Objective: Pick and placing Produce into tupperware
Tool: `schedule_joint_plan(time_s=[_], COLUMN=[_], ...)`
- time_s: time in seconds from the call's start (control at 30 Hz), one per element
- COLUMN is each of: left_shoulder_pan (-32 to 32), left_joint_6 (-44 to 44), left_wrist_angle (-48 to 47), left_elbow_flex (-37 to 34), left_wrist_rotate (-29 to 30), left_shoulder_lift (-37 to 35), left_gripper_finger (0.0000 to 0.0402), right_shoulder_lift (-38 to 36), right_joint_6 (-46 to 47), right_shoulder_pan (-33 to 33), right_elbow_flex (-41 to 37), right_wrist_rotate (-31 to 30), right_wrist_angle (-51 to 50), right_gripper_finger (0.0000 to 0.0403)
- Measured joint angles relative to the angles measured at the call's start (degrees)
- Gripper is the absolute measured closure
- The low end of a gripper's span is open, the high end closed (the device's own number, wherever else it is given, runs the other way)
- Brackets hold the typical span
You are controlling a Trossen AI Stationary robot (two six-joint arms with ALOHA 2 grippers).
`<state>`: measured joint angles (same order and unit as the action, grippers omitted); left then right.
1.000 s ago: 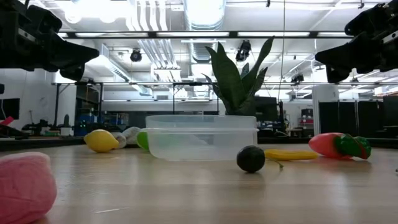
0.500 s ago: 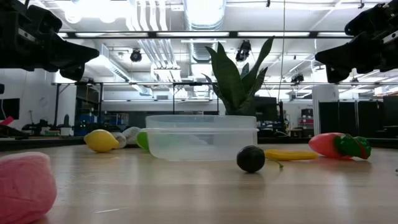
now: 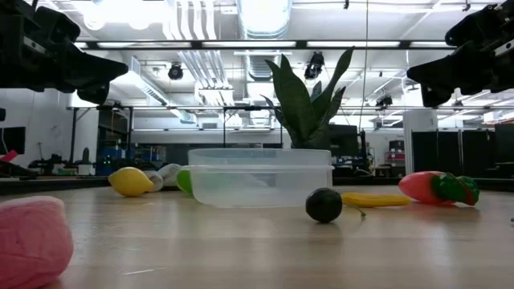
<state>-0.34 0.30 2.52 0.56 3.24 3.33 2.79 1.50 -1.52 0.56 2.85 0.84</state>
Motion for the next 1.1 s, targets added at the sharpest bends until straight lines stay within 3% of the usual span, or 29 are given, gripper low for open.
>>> schedule_joint_plan(time_s=[0.57,0.8,0.97,1.1], left_shoulder_pan=[0.0,0.0,0.0,0.0], left_joint_6=[0.0,0.0,0.0,0.1], left_wrist_angle=[0.0,1.0,1.7,1.9], left_elbow_flex=[0.0,0.0,0.0,0.0], left_wrist_rotate=[0.0,0.3,0.3,0.4], left_shoulder_lift=[-0.1,-0.1,-0.1,-0.1], left_gripper_finger=[0.0402,0.0402,0.0402,0.0402], right_shoulder_lift=[0.0,-0.1,0.0,0.0], right_joint_6=[0.1,8.0,6.4,10.3], right_shoulder_pan=[0.0,0.0,0.0,0.2], right_elbow_flex=[0.0,0.0,0.0,0.0], right_wrist_rotate=[0.0,0.0,0.0,2.4], right_wrist_angle=[0.1,3.2,4.6,7.9], right_gripper_finger=[0.0394,0.0394,0.0394,0.0369])
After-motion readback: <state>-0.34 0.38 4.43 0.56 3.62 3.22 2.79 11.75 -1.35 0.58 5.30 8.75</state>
